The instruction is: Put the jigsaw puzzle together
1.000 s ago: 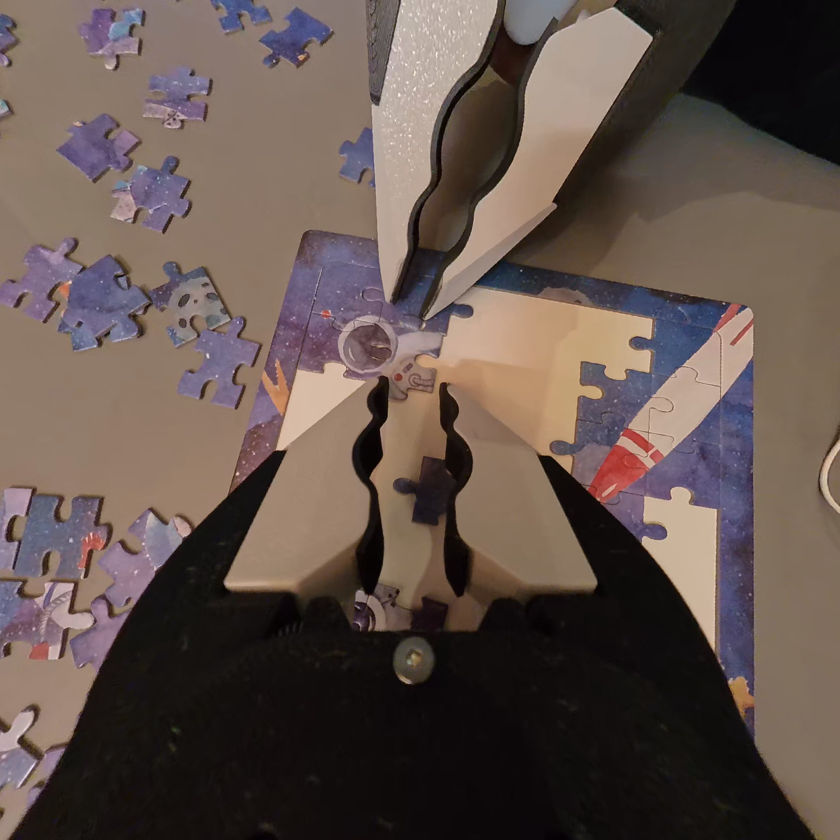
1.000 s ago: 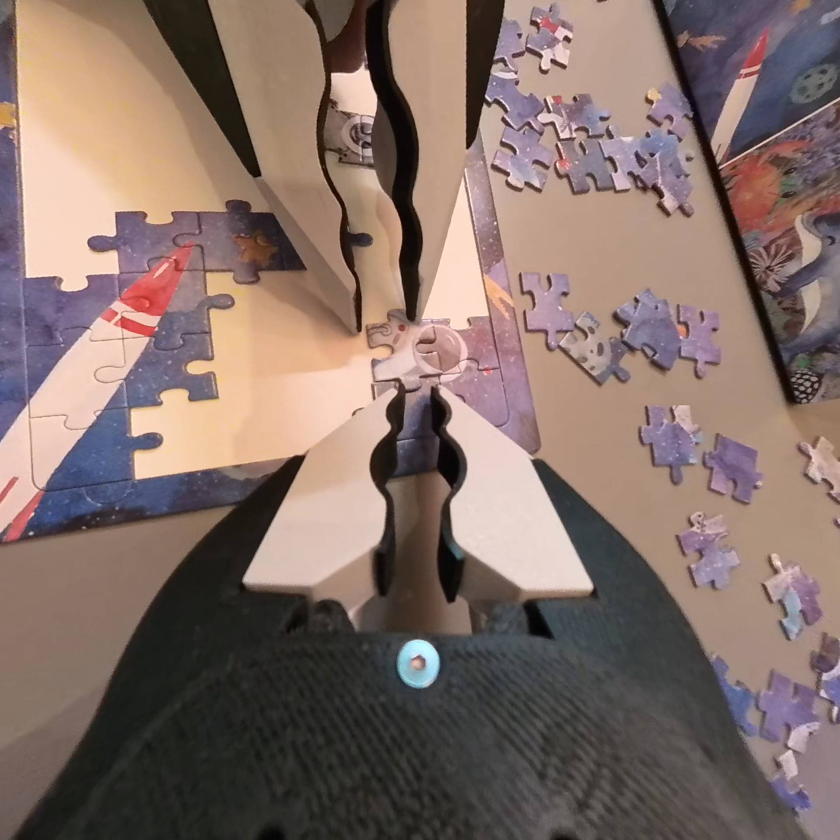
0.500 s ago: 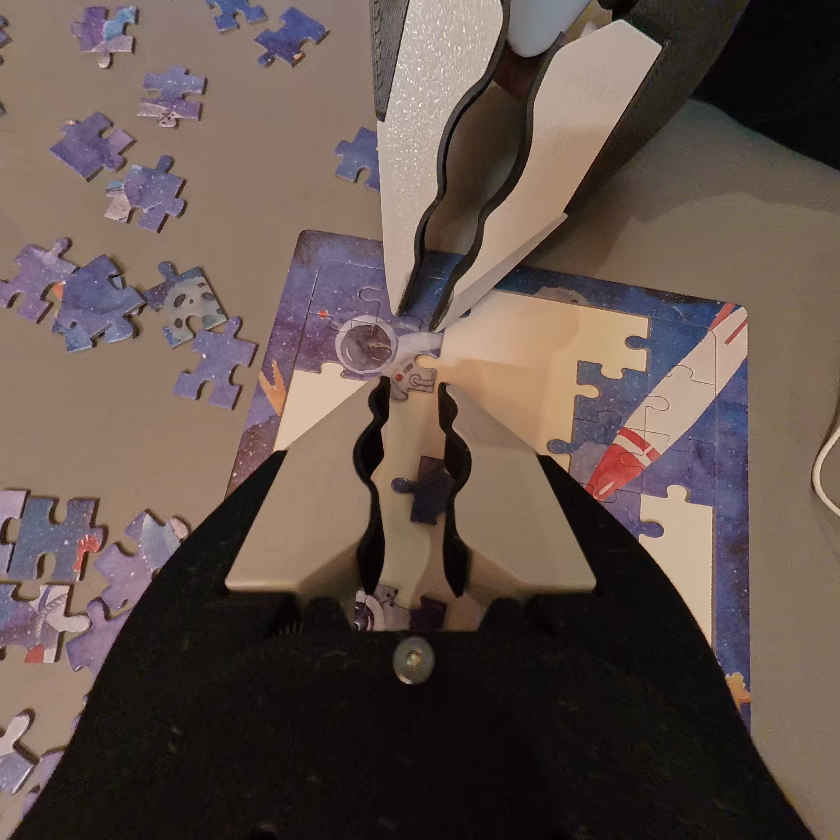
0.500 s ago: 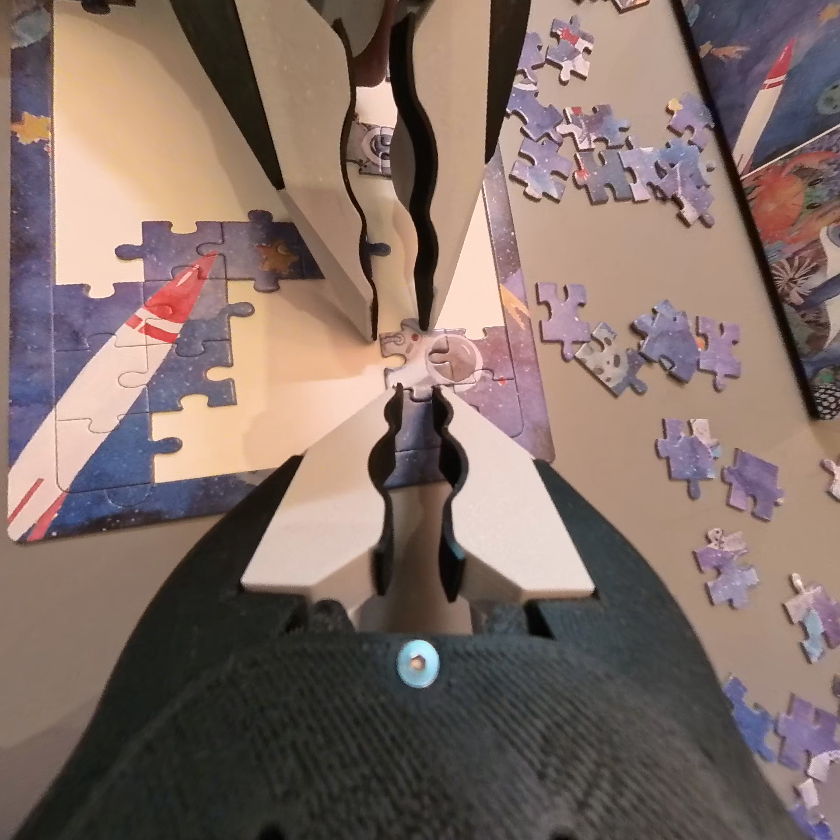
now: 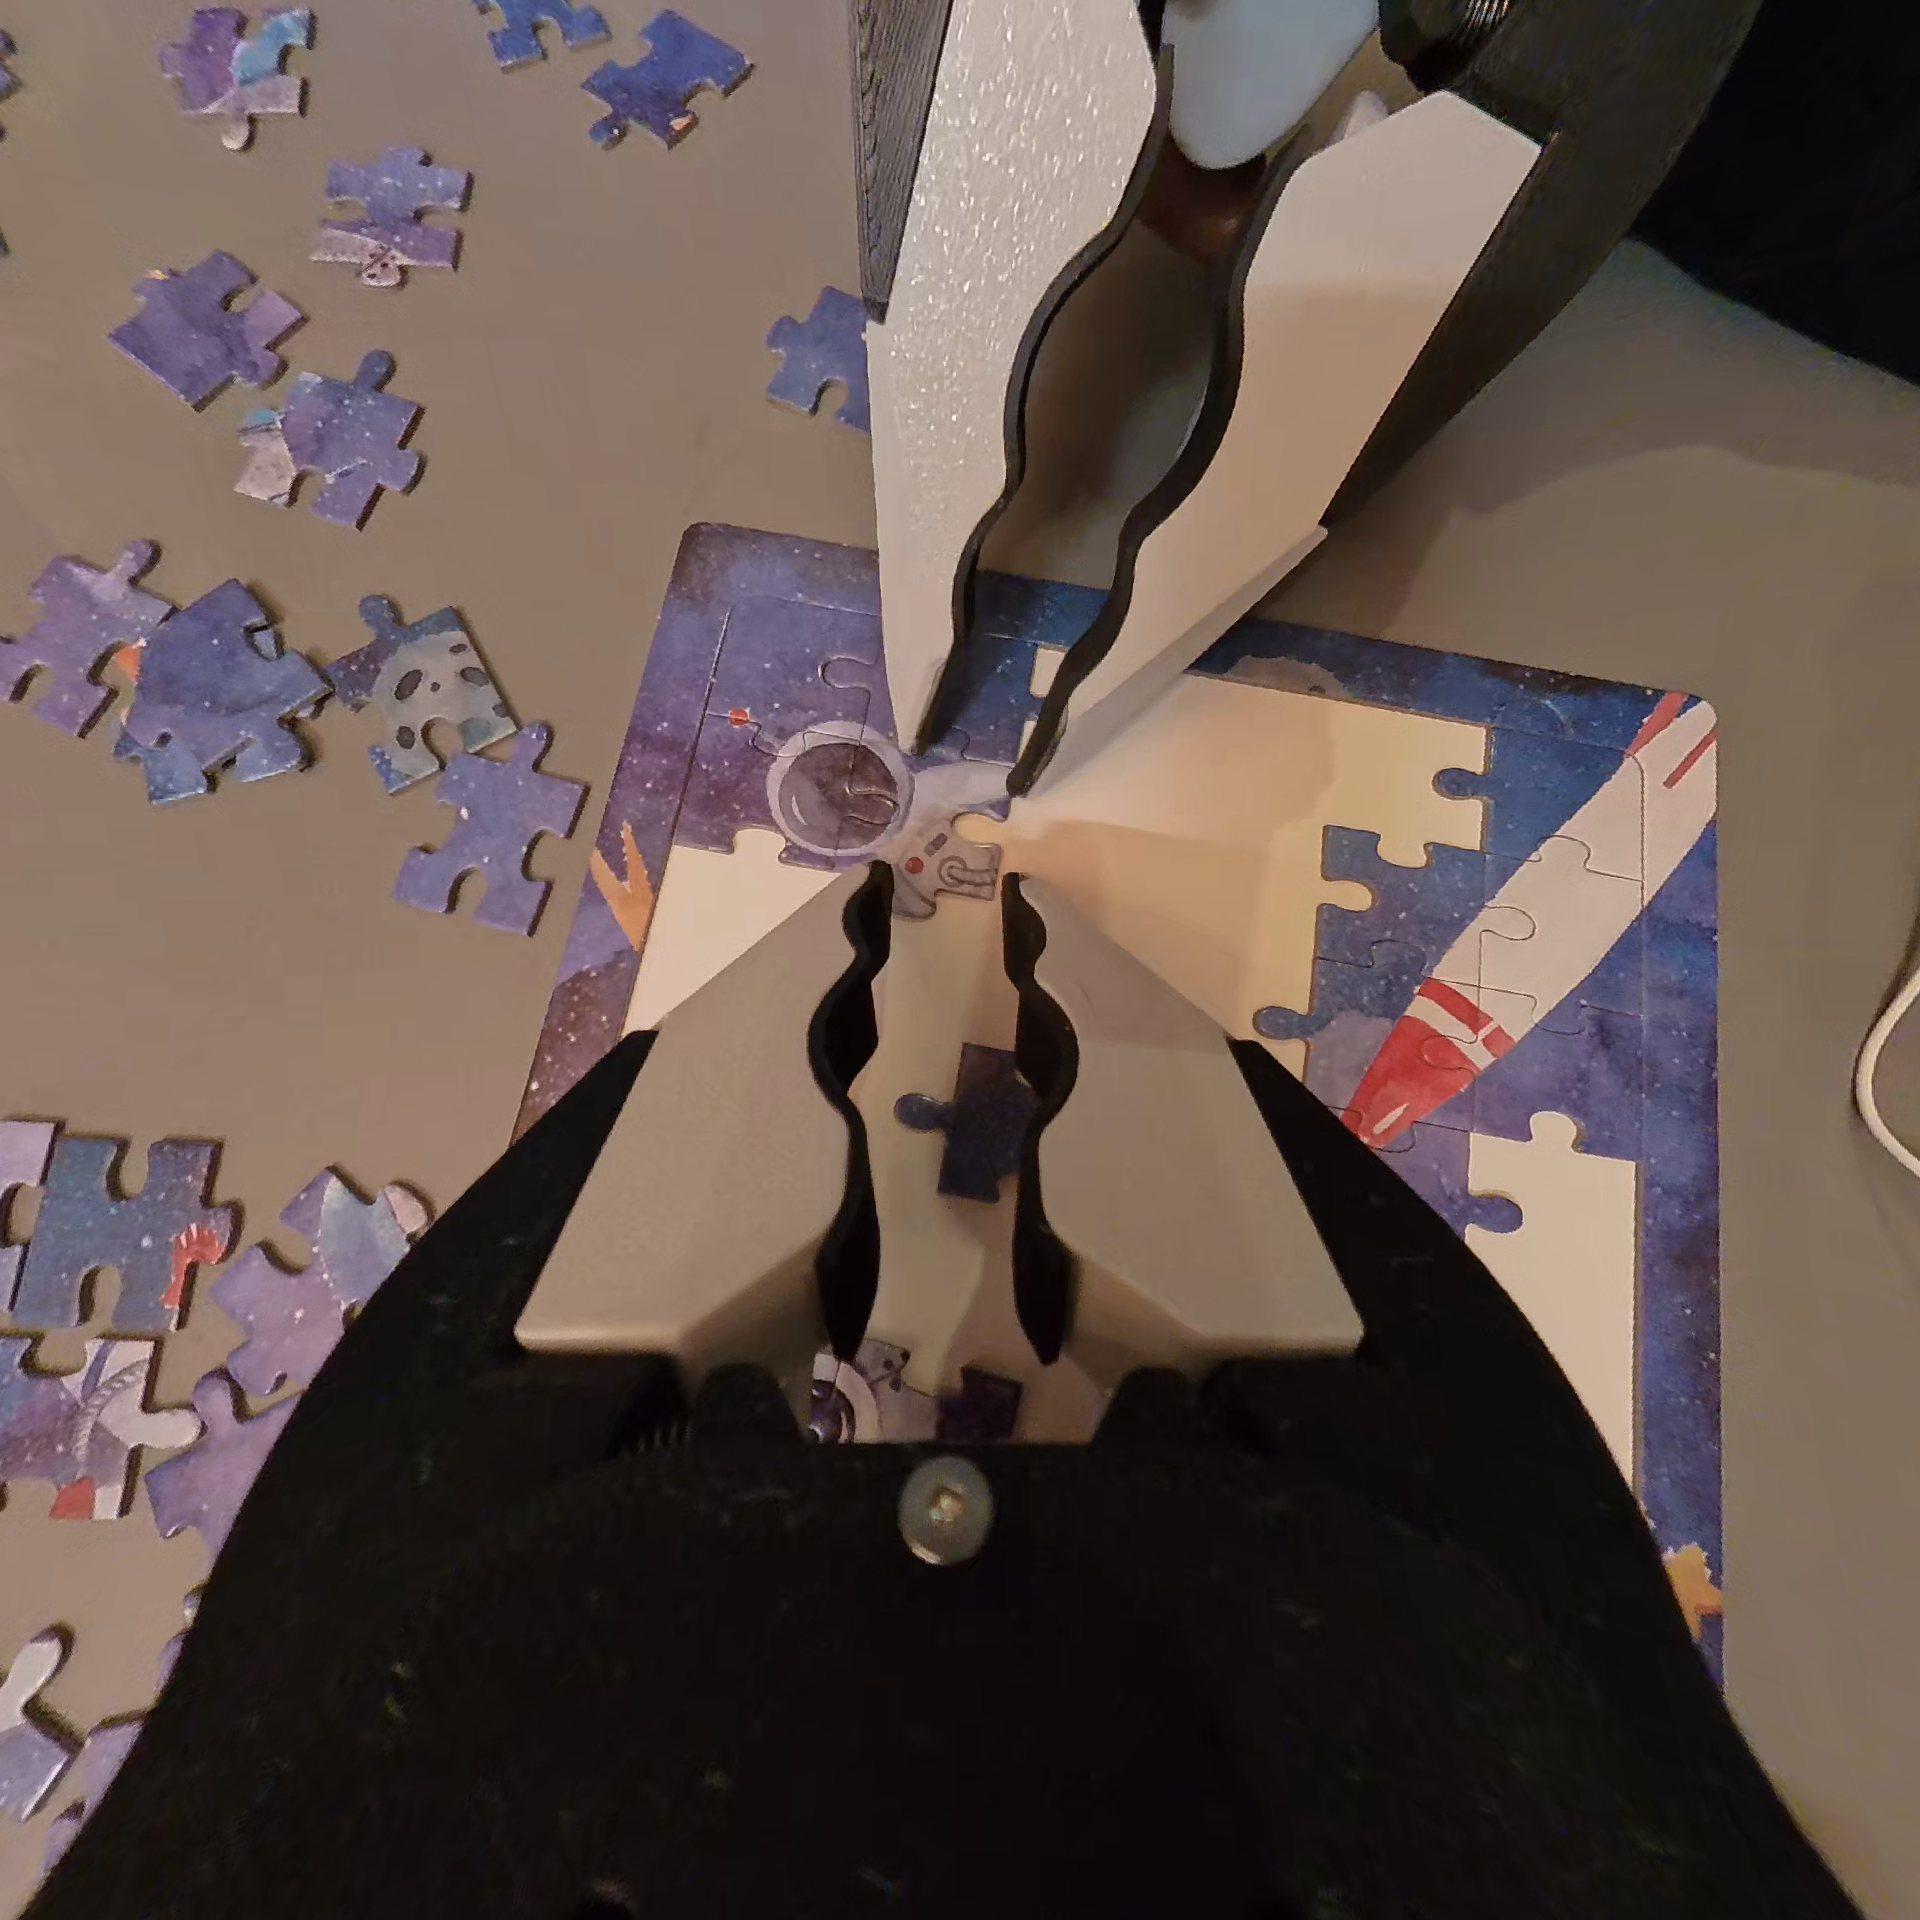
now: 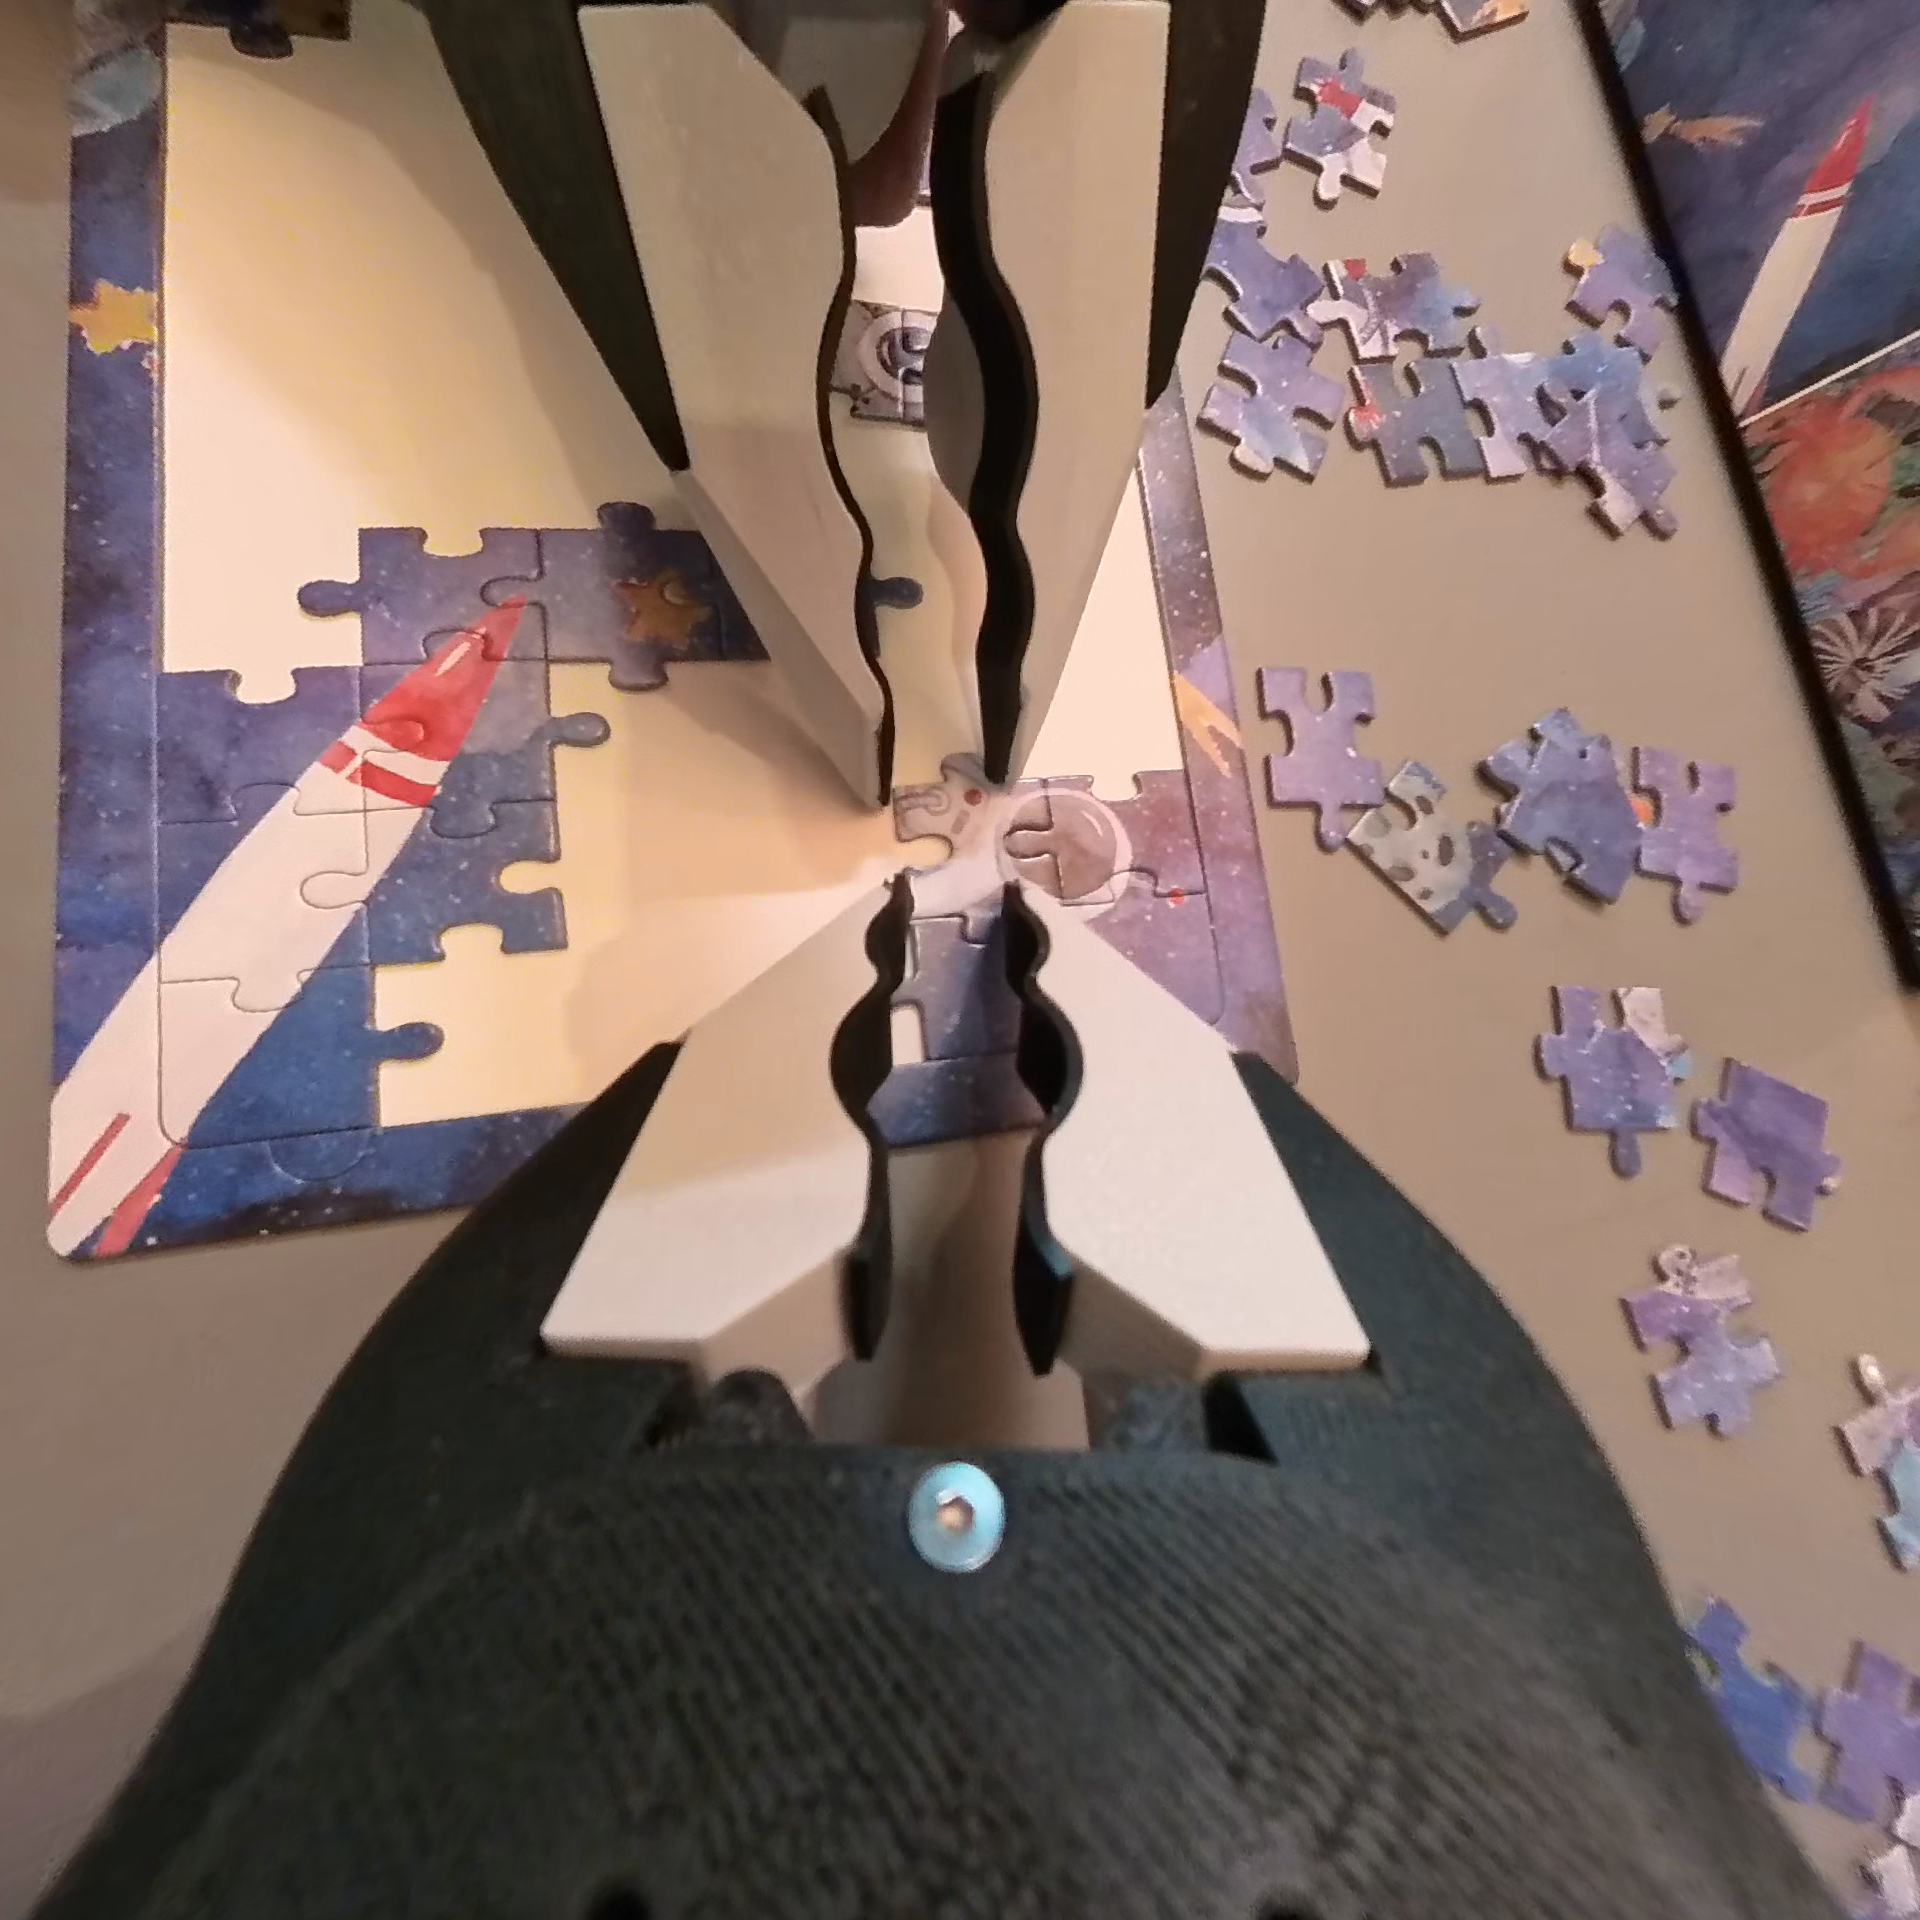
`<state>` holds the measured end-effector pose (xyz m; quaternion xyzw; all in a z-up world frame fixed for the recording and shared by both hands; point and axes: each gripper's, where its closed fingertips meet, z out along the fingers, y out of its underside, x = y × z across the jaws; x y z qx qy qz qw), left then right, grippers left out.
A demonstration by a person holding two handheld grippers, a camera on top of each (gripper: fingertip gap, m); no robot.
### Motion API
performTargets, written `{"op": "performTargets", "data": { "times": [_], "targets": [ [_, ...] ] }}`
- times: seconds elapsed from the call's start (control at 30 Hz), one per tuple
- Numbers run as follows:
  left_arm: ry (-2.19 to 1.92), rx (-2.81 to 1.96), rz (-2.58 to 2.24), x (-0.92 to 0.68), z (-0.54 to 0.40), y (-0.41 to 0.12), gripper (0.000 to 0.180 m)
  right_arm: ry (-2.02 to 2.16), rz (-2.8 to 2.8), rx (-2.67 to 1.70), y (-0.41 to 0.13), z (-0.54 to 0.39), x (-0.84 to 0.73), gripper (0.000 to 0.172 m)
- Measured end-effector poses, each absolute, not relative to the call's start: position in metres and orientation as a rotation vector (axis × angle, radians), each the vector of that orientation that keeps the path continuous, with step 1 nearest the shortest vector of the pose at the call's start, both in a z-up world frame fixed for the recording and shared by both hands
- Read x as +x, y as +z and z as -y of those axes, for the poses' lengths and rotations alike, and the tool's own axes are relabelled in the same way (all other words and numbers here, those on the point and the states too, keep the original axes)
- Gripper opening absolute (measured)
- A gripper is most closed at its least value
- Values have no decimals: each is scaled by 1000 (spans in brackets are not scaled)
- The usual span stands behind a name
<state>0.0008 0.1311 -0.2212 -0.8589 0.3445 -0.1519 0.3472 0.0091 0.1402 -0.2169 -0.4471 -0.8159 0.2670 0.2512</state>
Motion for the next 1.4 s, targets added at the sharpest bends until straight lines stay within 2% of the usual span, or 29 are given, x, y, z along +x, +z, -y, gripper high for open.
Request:
{"op": "performTargets", "data": {
  "times": [0.47,0.73,0.87,1.13,1.27,1.37,1.4],
  "targets": [
    [-376,-2210,-884,1,-134,-219,18,845,2180,-1353,-219,-142,9,23],
    [-363,-2215,-879,1,-135,-221,24,817,2187,-1339,-218,-143,9,25],
    [-358,-2205,-872,6,-136,-221,18,809,2173,-1335,-216,-146,9,26],
    [-342,-2207,-869,6,-136,-221,19,914,2132,-1332,-208,-142,5,27],
    [-346,-2206,-864,6,-136,-222,19,927,2141,-1380,-217,-142,3,19],
    [-348,-2206,-863,6,-136,-222,19,880,2109,-1398,-216,-151,2,1],
    [-348,-2206,-862,6,-136,-222,19,863,2085,-1386,-213,-154,0,0]
  ]
}}
